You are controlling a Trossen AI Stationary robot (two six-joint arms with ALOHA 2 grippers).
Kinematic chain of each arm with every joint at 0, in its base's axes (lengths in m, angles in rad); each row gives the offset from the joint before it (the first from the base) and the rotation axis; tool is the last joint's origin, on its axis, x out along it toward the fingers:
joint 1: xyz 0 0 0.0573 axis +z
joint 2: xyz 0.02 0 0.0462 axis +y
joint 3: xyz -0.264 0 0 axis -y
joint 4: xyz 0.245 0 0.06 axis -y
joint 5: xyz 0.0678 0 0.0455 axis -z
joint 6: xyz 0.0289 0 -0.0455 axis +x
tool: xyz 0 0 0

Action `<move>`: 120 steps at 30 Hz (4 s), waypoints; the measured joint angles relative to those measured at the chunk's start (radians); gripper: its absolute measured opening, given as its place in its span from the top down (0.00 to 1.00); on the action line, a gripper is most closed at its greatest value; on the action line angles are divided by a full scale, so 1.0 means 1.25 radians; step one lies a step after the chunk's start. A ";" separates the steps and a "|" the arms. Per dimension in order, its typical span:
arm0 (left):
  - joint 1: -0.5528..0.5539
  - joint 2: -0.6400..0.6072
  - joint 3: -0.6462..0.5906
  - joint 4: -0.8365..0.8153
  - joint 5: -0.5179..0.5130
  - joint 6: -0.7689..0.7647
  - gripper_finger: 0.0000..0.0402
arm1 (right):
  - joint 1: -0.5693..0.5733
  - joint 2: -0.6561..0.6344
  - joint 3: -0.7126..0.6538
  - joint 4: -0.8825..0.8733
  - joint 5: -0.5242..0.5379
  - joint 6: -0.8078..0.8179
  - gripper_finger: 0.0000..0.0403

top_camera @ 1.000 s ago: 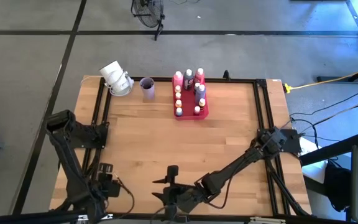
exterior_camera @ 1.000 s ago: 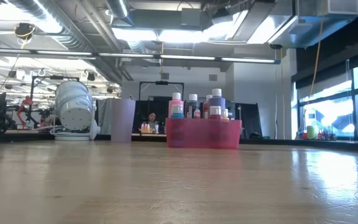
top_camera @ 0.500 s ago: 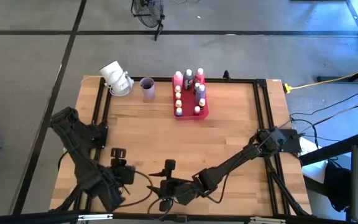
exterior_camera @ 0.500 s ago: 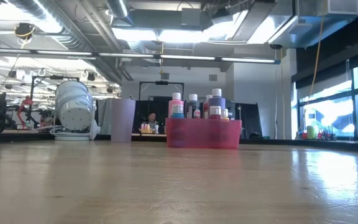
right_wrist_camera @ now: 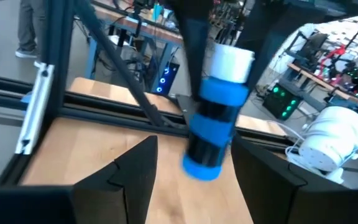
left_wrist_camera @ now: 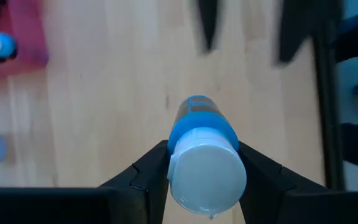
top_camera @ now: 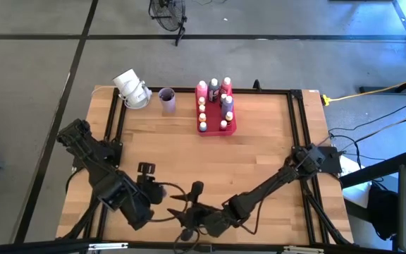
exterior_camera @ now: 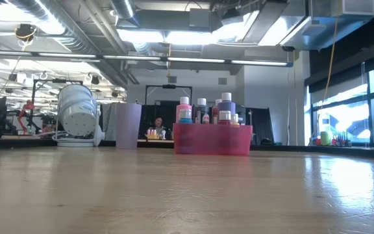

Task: Pick & Place Paint Supplies
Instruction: Put the blue paint bottle into the red bin

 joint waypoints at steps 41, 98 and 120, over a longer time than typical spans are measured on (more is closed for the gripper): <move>0.006 0.003 0.023 0.166 -0.027 0.105 0.61 | -0.016 0.000 0.002 0.003 -0.025 0.045 0.75; -0.027 -0.869 -1.071 1.434 0.044 0.787 0.65 | -0.023 -0.092 0.001 0.106 -0.119 -0.198 0.79; 0.130 -0.689 -1.166 1.718 0.144 0.692 0.65 | -0.116 -0.092 0.001 -0.013 -0.281 -0.019 0.79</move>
